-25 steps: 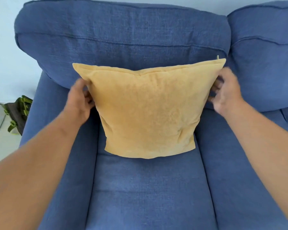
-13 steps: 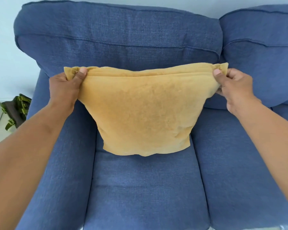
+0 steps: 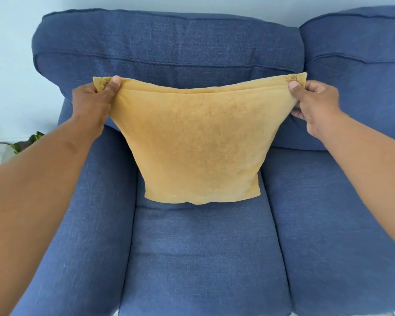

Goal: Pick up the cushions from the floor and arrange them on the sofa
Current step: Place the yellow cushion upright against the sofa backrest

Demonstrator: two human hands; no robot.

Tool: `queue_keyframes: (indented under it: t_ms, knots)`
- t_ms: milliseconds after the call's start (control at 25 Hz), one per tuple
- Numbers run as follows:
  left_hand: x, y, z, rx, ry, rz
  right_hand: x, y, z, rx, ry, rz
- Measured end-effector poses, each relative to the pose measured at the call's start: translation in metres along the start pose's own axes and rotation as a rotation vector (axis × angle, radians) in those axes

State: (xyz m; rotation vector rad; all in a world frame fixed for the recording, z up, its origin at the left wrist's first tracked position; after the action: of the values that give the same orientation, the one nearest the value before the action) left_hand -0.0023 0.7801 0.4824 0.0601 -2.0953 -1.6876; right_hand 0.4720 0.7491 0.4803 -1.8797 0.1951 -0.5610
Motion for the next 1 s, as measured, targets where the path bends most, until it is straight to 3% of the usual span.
queue_keyframes:
  t_ms: [120,400,640,840,1000]
  knots:
    - [-0.01,-0.005,0.005,0.114,-0.019,-0.003,-0.014,0.006,0.006,-0.063,-0.013,0.015]
    - [-0.006,-0.011,0.0,0.135,0.076,-0.03,-0.012,0.006,-0.002,-0.112,0.041,0.042]
    - [0.0,-0.011,-0.08,0.093,0.359,0.095,0.012,0.008,-0.054,-0.061,0.136,-0.035]
    - [-0.029,-0.004,-0.171,0.06,0.067,0.191,0.028,0.013,-0.136,0.015,0.063,-0.274]
    - [-0.063,0.008,-0.24,-0.084,-0.225,0.318,0.061,0.031,-0.202,0.031,0.041,-0.415]
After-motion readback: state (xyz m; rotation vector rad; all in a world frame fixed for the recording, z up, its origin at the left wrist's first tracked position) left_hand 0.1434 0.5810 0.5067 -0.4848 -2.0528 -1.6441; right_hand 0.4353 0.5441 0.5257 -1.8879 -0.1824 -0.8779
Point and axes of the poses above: each hand's wrist, its own z-axis towards the middle knuckle, its own x-axis out of the back of the hand, y = z × x, the point moved 3 cm from there along z, towards the middle knuckle, and after that the axes turned 4 degrees about -z, right-handed, at the moved point
